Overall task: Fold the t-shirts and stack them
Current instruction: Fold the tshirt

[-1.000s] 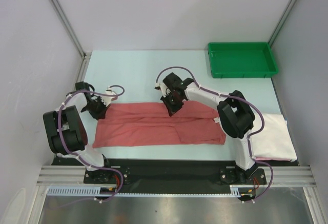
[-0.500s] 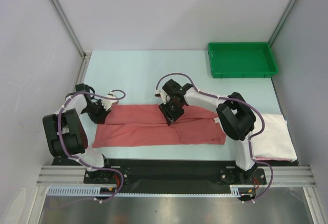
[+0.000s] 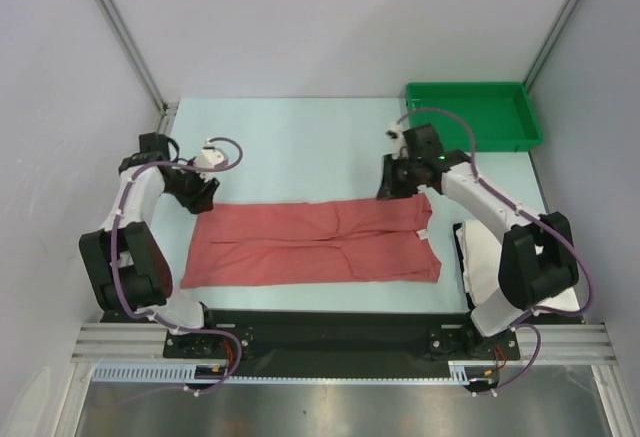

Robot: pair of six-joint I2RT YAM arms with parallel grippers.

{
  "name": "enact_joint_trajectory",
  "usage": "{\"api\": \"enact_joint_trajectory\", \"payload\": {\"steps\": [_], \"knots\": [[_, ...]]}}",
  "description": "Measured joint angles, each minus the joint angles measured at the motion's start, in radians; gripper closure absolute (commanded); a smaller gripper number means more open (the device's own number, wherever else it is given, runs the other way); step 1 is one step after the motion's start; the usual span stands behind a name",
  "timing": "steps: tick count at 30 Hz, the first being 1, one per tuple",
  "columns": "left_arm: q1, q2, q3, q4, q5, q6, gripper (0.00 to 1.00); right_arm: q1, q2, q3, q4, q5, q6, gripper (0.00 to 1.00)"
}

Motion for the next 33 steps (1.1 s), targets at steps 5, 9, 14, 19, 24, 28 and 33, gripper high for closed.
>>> {"api": "enact_joint_trajectory", "payload": {"steps": [5,9,14,19,24,28,33], "knots": [[-0.207,-0.005,0.001,0.11,0.024,-0.243,0.55,-0.191,-0.047,-0.15,0.001,0.105,0.137,0.73],[-0.392,0.03,0.002,0.222,0.05,-0.446,0.45,-0.233,-0.042,-0.219,-0.017,0.144,0.18,0.65],[-0.591,0.135,0.019,0.343,0.053,-0.638,0.39,-0.235,-0.011,-0.222,0.01,0.148,0.207,0.67],[-0.757,0.233,0.02,0.439,0.051,-0.753,0.38,-0.254,0.015,-0.225,0.027,0.17,0.227,0.62],[-0.854,0.276,0.019,0.55,0.041,-0.864,0.4,-0.261,0.016,-0.265,0.034,0.197,0.235,0.63],[-0.877,0.294,0.018,0.613,0.021,-0.91,0.41,-0.261,0.016,-0.285,0.048,0.188,0.237,0.73],[-0.887,0.343,0.018,0.661,0.018,-0.954,0.49,-0.261,0.016,-0.287,0.073,0.166,0.245,0.93]]}}
